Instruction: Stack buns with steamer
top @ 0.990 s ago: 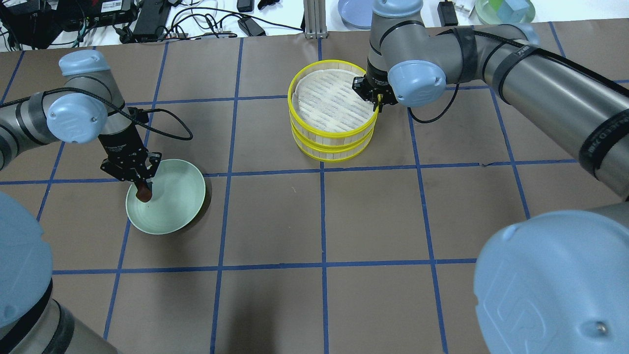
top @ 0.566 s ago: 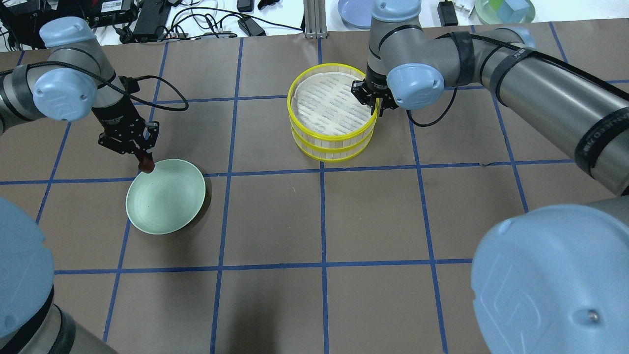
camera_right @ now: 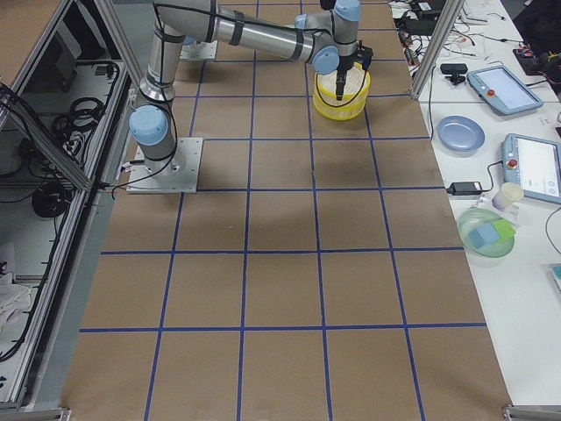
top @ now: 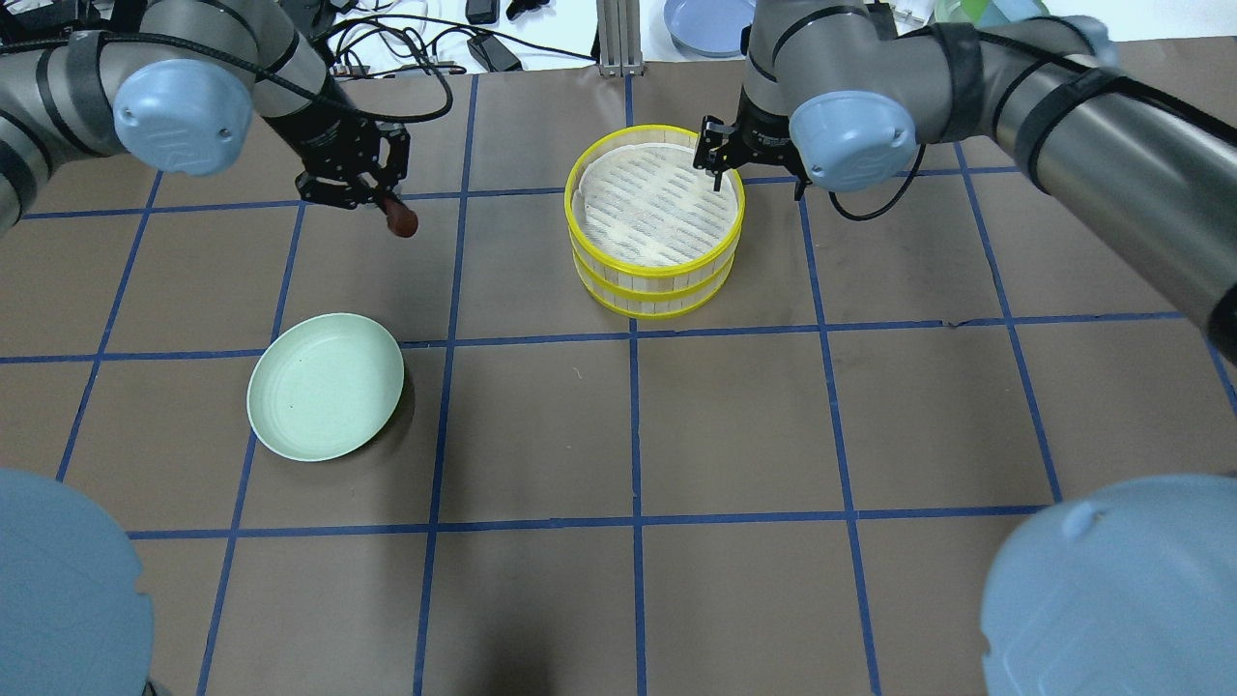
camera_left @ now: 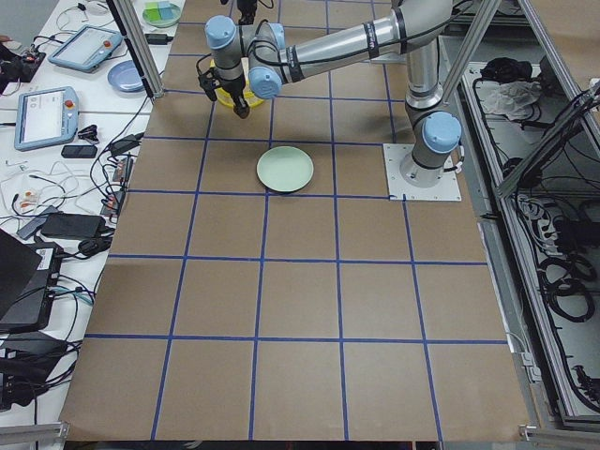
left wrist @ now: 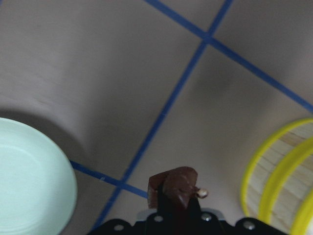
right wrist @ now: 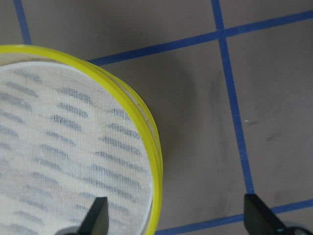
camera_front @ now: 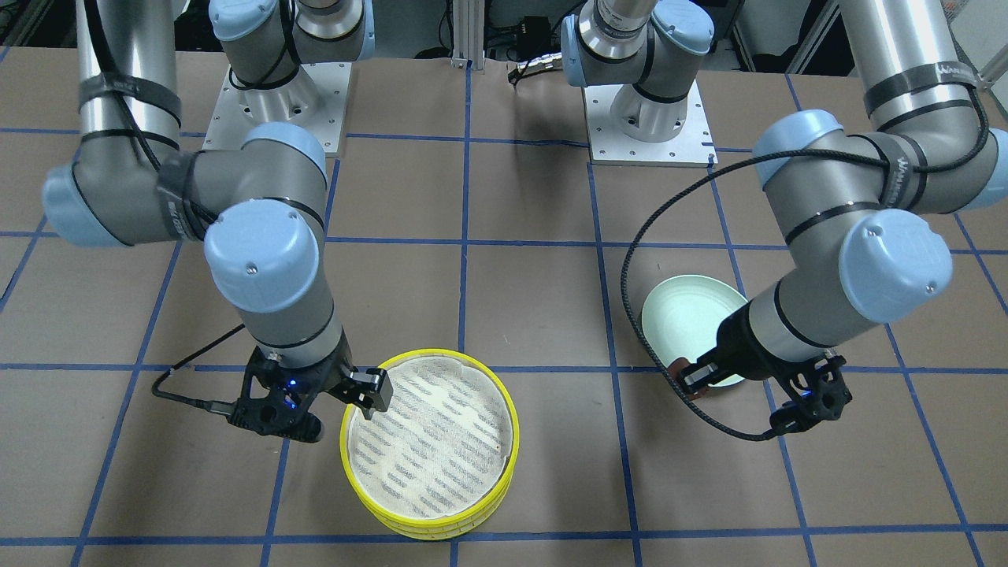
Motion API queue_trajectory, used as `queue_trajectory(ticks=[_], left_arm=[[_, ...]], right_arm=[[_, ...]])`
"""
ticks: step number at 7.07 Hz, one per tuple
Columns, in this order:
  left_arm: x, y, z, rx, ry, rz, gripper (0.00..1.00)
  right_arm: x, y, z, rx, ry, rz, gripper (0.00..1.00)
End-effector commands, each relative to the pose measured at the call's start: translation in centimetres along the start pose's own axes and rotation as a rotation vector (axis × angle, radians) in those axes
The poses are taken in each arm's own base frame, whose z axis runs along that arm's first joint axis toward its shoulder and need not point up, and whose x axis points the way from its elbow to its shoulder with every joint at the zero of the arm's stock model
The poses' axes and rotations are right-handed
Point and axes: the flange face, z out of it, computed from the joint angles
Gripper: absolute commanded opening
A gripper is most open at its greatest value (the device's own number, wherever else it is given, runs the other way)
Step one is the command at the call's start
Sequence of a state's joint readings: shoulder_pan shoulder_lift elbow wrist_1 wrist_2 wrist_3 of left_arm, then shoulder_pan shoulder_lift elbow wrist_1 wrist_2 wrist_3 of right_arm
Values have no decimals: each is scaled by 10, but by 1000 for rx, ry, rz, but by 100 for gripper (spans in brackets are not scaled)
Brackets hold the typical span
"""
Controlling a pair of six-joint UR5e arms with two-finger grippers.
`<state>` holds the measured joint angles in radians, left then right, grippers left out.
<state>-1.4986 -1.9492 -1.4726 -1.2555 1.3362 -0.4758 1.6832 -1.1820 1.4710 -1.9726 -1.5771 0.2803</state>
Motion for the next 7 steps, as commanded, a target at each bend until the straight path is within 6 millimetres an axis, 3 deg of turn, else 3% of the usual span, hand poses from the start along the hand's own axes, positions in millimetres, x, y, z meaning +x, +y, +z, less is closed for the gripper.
queue_trajectory(ticks=[1, 2, 3, 4, 5, 6, 7], left_arm=[[69, 36, -6, -7, 260, -79, 0], [97, 56, 2, -52, 357, -113, 0], [111, 66, 16, -96, 410, -109, 0], [118, 71, 37, -101, 412, -85, 0], [126, 75, 50, -87, 429, -57, 34], [129, 73, 58, -75, 438, -49, 63], [130, 72, 56, -59, 449, -32, 86]], right_arm=[[63, 23, -98, -11, -28, -94, 100], [96, 36, -141, 12, -22, -143, 100], [120, 49, -160, -12, -17, -170, 100], [120, 68, -176, -32, -22, -185, 100], [122, 77, -191, -8, -20, -192, 100], [119, 78, -187, -17, -26, -176, 100], [120, 79, -182, -28, -15, -144, 100]])
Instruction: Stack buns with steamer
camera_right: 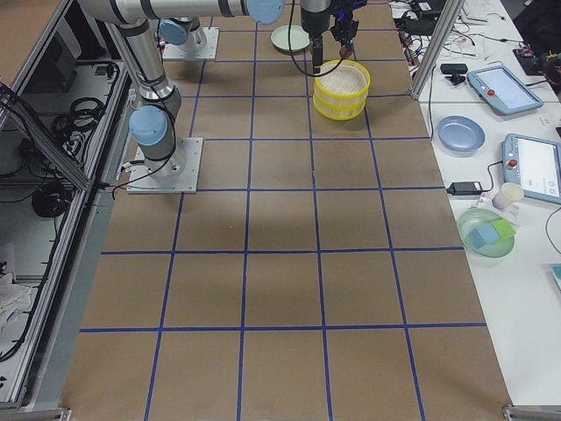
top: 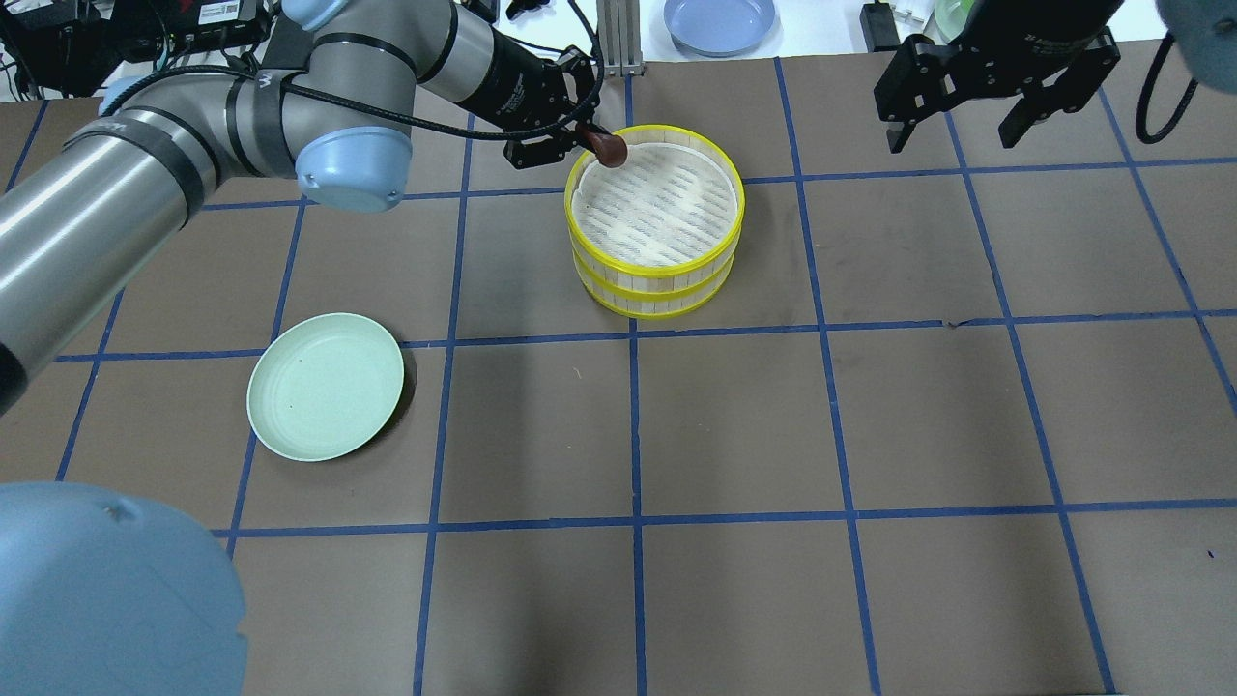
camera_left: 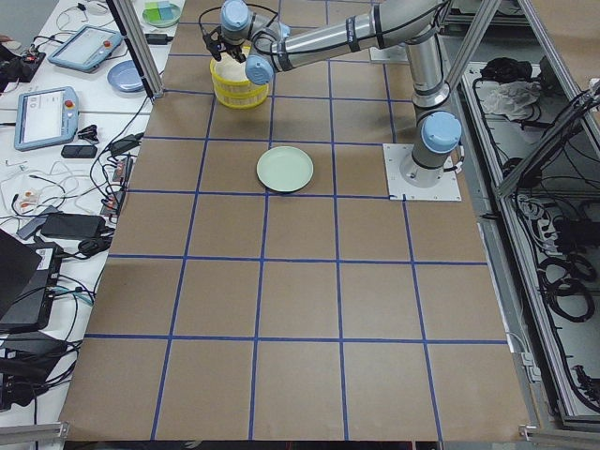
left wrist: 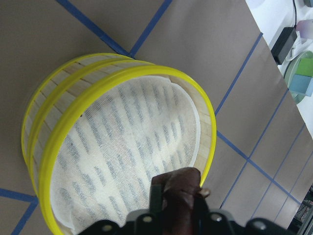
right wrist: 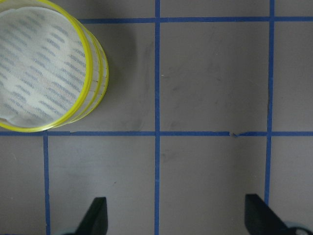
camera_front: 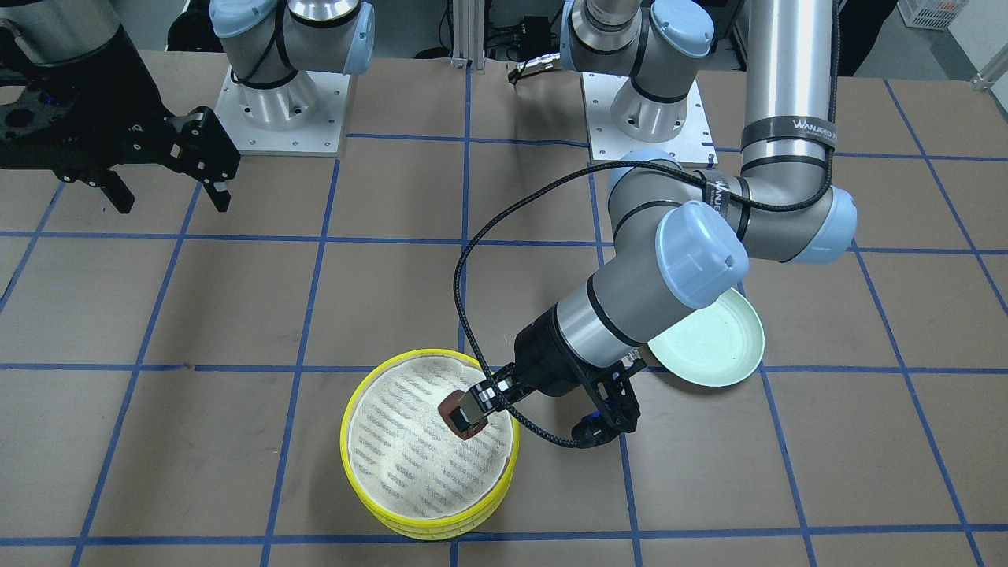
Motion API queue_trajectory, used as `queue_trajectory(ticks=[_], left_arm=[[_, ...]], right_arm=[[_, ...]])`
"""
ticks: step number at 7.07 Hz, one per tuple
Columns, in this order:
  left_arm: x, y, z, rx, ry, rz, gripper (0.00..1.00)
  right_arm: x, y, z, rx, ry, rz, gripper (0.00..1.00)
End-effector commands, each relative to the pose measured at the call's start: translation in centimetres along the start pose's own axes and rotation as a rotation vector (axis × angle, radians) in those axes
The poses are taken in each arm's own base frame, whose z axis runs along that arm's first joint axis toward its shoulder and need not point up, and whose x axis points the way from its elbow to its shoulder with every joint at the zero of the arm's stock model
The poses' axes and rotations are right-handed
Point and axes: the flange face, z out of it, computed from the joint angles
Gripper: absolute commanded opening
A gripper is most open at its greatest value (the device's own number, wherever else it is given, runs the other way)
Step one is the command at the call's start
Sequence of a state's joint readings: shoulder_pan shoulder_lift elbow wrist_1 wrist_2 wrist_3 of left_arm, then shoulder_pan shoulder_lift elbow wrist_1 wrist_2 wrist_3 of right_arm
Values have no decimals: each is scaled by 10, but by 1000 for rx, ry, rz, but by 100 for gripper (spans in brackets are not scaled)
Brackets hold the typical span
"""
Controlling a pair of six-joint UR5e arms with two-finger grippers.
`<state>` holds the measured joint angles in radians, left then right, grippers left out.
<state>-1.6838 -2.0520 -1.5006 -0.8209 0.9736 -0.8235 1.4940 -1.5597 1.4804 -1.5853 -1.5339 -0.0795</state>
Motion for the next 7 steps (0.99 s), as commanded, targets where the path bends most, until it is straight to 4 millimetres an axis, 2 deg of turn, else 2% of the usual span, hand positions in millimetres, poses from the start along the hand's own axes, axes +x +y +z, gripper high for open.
queue_trajectory(ticks=[1, 3, 4, 5, 6, 7], left_arm=[[4, -1, 1, 35, 25, 42, 98], [3, -2, 0, 40, 20, 73, 98], [1, -4, -5, 70, -7, 80, 98], [0, -9, -24, 133, -110, 187, 99], [-13, -20, -56, 175, -313, 319, 100], [-26, -33, -97, 175, -410, 349, 100]], right_arm=[[-4, 5, 3, -1, 7, 26, 100], [-25, 6, 10, -14, -3, 93, 100], [-26, 6, 10, -14, 5, 106, 100], [-27, 6, 11, -14, -3, 111, 100], [-28, 4, 9, 10, -7, 117, 100], [-29, 3, 10, 21, 6, 95, 100]])
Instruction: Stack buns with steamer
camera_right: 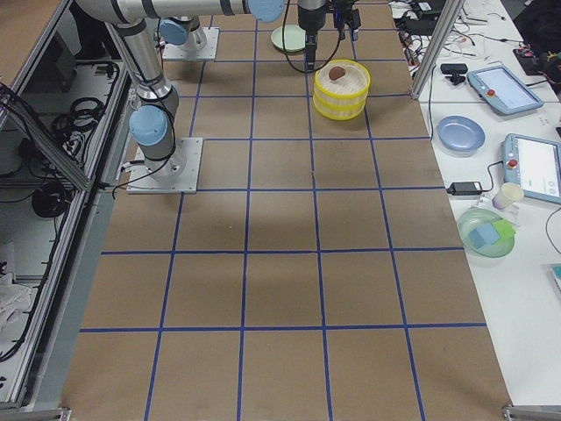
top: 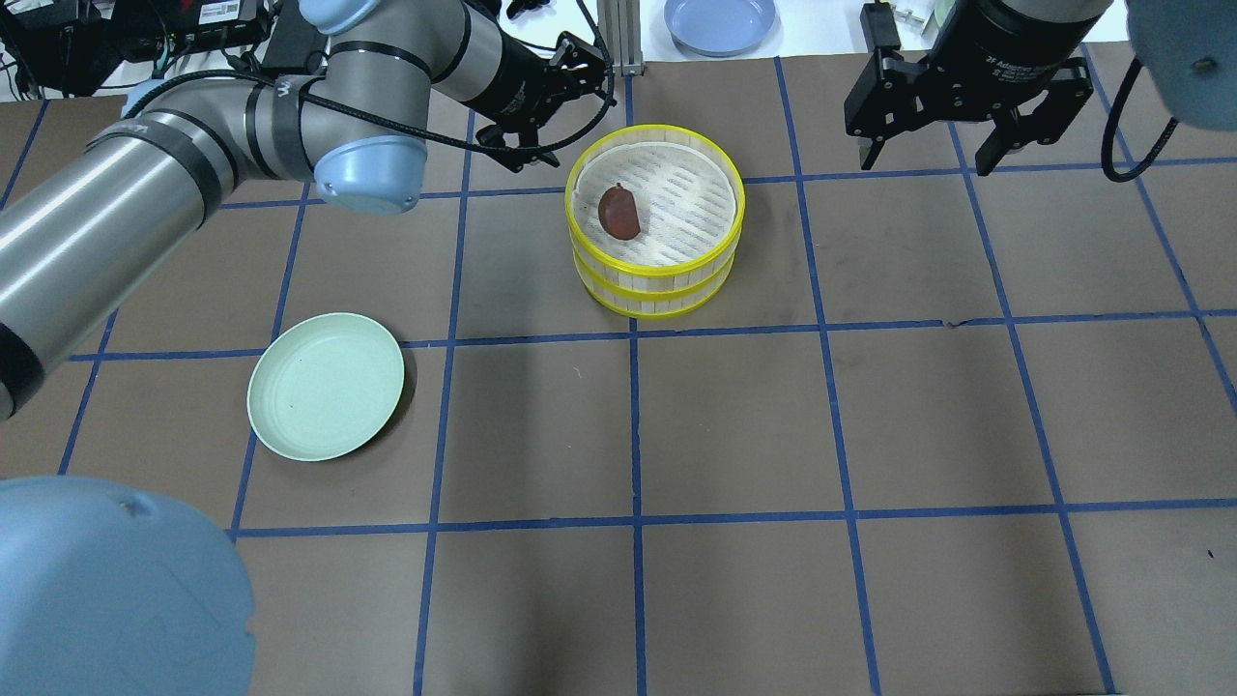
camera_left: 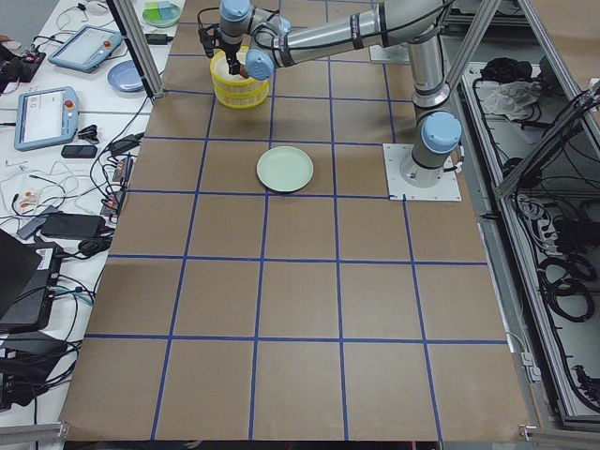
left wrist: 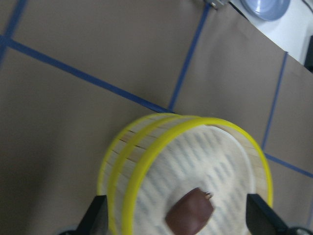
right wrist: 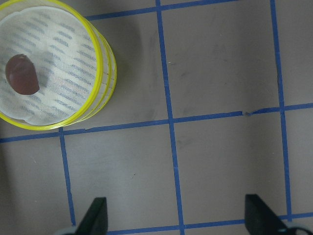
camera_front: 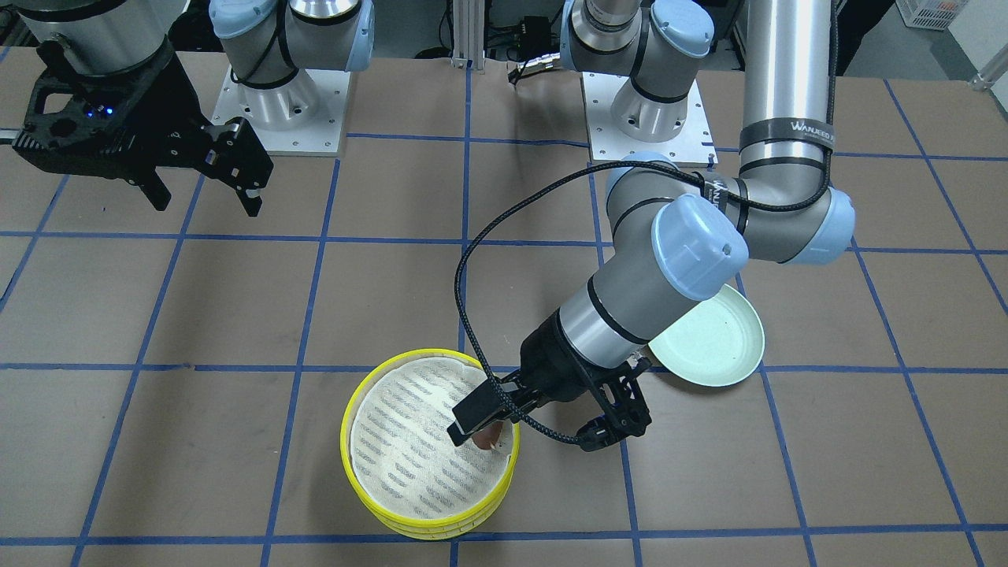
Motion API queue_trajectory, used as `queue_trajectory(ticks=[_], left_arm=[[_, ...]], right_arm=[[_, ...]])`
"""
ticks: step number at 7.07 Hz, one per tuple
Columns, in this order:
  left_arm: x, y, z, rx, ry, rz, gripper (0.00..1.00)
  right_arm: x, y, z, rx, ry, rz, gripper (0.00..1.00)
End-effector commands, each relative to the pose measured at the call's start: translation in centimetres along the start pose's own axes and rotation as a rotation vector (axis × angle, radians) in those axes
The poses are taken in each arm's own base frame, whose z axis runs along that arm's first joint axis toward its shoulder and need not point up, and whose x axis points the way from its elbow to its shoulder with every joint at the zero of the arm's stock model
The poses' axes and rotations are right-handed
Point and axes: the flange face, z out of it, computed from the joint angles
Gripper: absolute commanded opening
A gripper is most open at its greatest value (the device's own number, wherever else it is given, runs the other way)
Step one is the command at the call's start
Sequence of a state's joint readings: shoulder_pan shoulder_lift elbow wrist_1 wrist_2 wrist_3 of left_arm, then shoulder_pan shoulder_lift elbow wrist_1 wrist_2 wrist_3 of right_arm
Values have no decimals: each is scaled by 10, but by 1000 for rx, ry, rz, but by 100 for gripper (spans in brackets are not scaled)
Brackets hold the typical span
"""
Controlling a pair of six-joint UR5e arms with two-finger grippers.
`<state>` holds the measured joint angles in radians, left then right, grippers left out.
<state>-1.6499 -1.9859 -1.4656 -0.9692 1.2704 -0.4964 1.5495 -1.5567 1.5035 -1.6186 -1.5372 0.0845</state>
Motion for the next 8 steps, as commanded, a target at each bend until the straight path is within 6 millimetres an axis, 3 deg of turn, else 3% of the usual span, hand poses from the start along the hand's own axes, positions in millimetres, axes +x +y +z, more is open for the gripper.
queue_trajectory(ticks=[1, 3, 5, 8], left_arm=[[-74, -29, -69, -2, -292, 207, 100], [-115, -20, -115, -68, -473, 235, 100], [-111, 14, -162, -104, -511, 242, 100], [-97, 48, -180, -119, -373, 228, 100]], right_arm=[[-4, -1, 2, 11, 7, -14, 100], [-4, -4, 7, 11, 9, -19, 100], [-4, -12, 20, -10, 12, -20, 100], [5, -13, 22, -12, 98, -17, 100]])
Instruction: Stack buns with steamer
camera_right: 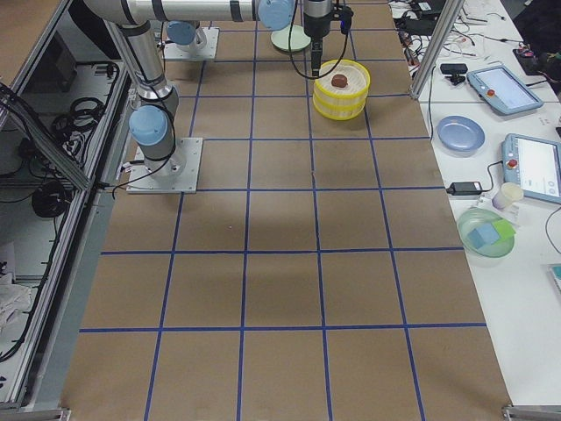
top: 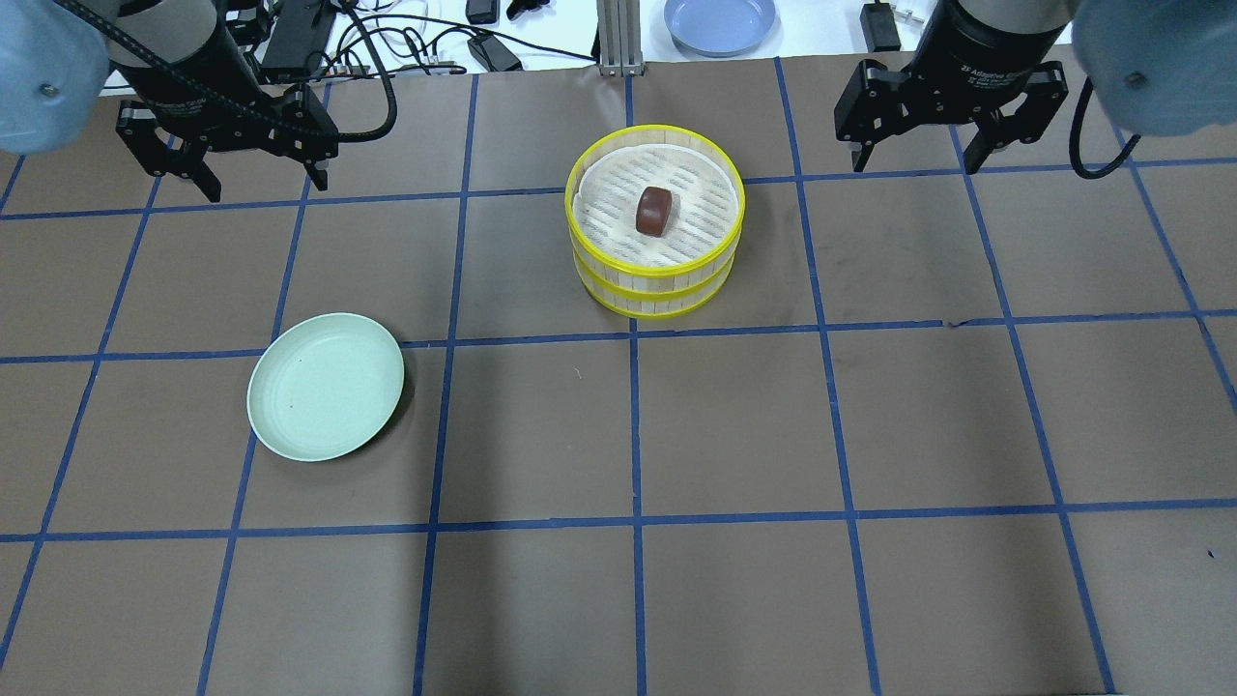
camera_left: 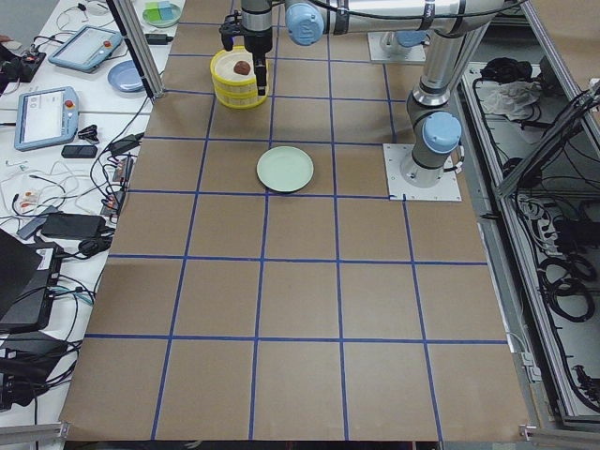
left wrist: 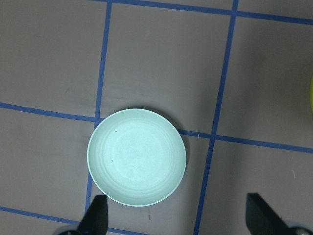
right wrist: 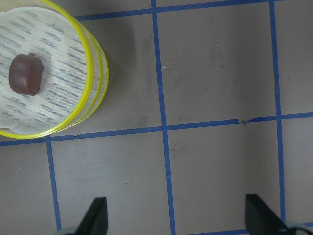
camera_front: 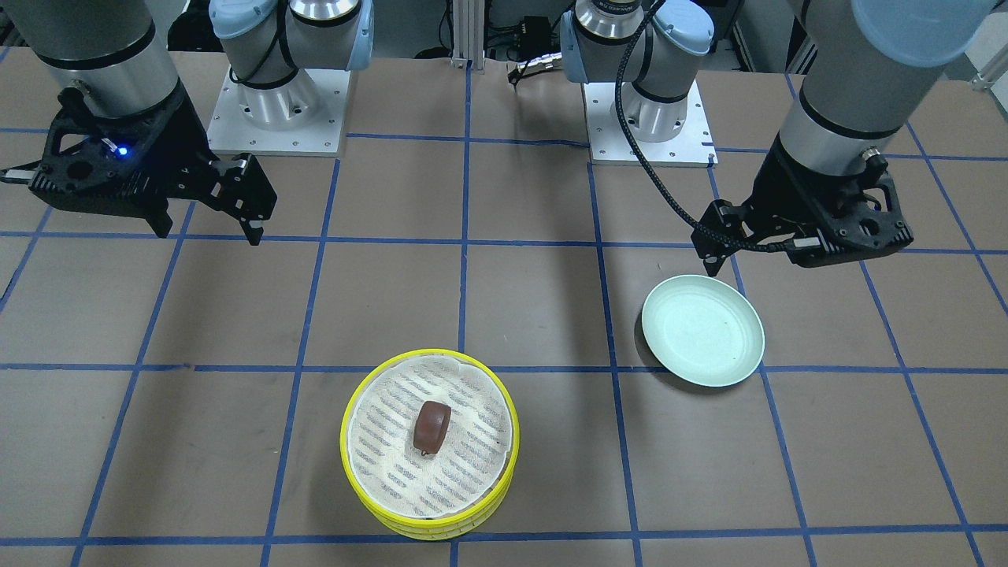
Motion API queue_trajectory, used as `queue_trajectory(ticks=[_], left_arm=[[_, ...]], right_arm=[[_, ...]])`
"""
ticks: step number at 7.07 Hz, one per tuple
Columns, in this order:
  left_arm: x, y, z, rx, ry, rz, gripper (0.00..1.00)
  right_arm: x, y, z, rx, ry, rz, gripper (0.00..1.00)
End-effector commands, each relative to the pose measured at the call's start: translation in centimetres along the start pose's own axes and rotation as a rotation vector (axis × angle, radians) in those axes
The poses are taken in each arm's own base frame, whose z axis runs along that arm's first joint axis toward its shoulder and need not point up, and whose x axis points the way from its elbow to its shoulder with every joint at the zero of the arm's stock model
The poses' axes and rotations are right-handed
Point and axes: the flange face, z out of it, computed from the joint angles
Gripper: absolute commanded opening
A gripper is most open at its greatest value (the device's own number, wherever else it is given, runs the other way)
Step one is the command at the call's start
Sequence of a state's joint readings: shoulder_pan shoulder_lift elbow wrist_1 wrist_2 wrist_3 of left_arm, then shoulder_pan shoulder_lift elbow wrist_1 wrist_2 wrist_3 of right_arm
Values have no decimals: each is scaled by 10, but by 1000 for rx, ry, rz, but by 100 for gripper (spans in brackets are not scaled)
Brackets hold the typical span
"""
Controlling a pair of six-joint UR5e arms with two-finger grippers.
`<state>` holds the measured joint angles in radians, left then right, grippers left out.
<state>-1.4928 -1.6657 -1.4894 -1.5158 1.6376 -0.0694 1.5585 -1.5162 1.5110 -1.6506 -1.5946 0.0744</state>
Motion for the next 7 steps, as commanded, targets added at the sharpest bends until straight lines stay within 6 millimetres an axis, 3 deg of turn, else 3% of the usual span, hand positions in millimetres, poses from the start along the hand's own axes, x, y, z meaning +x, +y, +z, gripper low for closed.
queue_trajectory(ticks=[1, 7], left_arm=[[5, 18, -10, 6, 67, 4, 100], [4, 21, -5, 1, 73, 3, 100]], right_arm=[[4, 1, -2, 2, 35, 8, 100], [6, -3, 4, -8, 28, 23, 100]])
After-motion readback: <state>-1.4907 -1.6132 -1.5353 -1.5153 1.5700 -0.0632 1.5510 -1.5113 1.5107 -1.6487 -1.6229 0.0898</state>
